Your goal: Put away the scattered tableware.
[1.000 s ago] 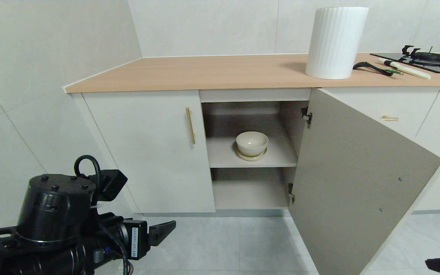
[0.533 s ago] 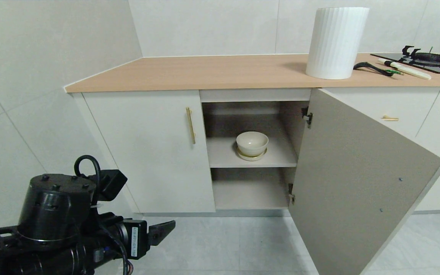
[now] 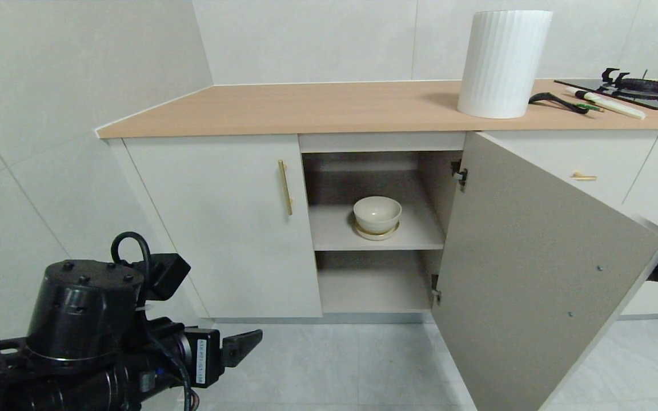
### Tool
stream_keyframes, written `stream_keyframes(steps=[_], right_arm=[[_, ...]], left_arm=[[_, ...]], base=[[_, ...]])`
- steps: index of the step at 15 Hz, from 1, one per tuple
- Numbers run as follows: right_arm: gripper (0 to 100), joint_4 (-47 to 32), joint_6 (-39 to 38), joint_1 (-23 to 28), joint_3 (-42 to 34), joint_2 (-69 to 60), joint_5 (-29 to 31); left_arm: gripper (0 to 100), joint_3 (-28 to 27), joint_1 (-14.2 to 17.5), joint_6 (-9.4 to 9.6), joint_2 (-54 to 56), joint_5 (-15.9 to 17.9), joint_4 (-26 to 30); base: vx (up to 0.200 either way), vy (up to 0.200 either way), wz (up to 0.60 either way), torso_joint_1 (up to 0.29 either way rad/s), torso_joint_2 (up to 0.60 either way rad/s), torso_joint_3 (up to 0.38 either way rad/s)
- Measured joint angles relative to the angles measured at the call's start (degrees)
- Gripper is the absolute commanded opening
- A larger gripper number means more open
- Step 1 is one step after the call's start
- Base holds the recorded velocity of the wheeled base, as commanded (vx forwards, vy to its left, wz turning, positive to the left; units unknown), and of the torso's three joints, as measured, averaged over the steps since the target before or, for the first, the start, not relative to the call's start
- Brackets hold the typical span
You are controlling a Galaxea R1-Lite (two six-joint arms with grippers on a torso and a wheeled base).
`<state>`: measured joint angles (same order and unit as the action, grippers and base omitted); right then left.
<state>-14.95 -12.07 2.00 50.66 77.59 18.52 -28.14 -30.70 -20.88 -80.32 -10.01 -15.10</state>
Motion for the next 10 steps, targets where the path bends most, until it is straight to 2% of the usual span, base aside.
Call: stream_keyframes(steps=[5,10], right_arm=[[100,1.97,-3.34,-0.9,0.02,4.27,-0.12],[100,2.23,-8.48,-6.6,-0.04,5.25,-0.24]], left_arm=[[100,0.09,0.02,0.0,0.0,0.02,0.0],[100,0.11,0.0,0.0,0.0,0.02,0.0]], base=[[0.0,0.0,0.0,0.0,0.0,0.0],[0.0,0.0,0.0,0.0,0.0,0.0]])
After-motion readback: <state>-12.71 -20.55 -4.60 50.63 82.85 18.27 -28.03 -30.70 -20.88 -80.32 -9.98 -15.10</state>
